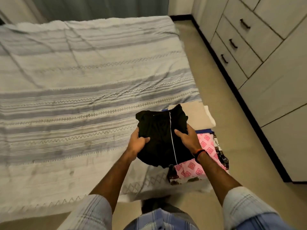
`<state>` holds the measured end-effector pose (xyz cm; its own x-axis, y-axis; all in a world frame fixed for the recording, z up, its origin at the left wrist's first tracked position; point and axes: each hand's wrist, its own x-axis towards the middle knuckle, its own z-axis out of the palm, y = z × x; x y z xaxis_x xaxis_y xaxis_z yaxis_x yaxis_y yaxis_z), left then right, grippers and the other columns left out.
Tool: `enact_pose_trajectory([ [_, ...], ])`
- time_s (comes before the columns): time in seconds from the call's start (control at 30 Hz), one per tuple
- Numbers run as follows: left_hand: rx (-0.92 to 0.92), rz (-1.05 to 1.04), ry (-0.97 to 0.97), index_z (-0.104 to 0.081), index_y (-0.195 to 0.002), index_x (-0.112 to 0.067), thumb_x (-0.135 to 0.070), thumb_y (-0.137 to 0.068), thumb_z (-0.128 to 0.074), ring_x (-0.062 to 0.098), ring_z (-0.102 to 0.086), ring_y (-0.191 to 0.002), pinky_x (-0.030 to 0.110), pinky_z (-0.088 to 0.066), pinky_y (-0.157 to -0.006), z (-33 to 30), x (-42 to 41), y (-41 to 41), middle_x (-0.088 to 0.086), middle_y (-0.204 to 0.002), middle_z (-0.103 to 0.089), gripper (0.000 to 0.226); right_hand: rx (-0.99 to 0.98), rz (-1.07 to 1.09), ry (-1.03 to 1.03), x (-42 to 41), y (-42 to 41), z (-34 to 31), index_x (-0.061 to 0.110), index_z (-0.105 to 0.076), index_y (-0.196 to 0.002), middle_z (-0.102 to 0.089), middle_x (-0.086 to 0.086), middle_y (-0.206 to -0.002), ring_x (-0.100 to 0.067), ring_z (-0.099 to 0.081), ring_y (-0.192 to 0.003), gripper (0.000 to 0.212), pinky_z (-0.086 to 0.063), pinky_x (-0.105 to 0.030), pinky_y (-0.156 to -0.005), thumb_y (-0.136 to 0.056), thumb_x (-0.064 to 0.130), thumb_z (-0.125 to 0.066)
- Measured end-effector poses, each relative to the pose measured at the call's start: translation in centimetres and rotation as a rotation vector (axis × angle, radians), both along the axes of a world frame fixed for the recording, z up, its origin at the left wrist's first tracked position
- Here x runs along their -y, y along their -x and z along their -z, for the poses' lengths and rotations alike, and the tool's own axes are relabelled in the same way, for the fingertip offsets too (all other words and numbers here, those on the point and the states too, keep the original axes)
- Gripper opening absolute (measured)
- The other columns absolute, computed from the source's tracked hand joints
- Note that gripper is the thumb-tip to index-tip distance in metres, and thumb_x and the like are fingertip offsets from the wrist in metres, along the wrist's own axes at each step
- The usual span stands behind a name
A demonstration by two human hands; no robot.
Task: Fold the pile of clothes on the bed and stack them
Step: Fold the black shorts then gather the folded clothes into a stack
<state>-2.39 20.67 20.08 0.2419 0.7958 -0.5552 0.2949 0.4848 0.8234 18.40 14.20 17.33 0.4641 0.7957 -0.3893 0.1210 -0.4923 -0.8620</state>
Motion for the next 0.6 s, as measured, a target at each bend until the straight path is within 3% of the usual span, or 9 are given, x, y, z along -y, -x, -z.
enact_pose_trajectory([
  [0.13,0.058,0.039,-0.021,-0.044,-0.142,-0.017,0.006,-0.089,-0.058,0.015,-0.056,-0.103,0.031,-0.046,-0.087,-2.2,2.5,-2.6,0.001,-0.124,-0.058,0.059,-0.002,0.067,-0.052,3.6,-2.4,-1.8,0.018,-0.057,-0.13,-0.066,-0.002,-0.123,-0.024,-0.06,-0.116,0.043,-0.047,-0.049,-0.105,-0.09,0.027,-0.069],
  [0.47,0.071,0.152,-0.089,-0.043,-0.145,-0.019,0.006,-0.089,-0.058,0.024,-0.054,-0.119,0.041,-0.044,-0.102,-5.4,9.8,-14.3,0.005,-0.136,-0.055,0.063,0.029,0.144,-0.164,12.7,-14.1,-5.1,0.014,-0.061,-0.127,-0.068,-0.004,-0.119,-0.024,-0.064,-0.11,0.041,-0.05,-0.049,-0.101,-0.088,0.022,-0.071],
  [0.6,0.104,0.095,-0.078,-0.05,-0.139,-0.021,0.009,-0.085,-0.058,0.023,-0.058,-0.109,0.039,-0.048,-0.097,-6.3,13.3,-20.7,0.004,-0.124,-0.061,0.062,0.043,0.131,-0.178,15.7,-20.2,-6.1,0.012,-0.058,-0.13,-0.066,-0.006,-0.122,-0.026,-0.062,-0.112,0.043,-0.05,-0.049,-0.101,-0.09,0.022,-0.069],
])
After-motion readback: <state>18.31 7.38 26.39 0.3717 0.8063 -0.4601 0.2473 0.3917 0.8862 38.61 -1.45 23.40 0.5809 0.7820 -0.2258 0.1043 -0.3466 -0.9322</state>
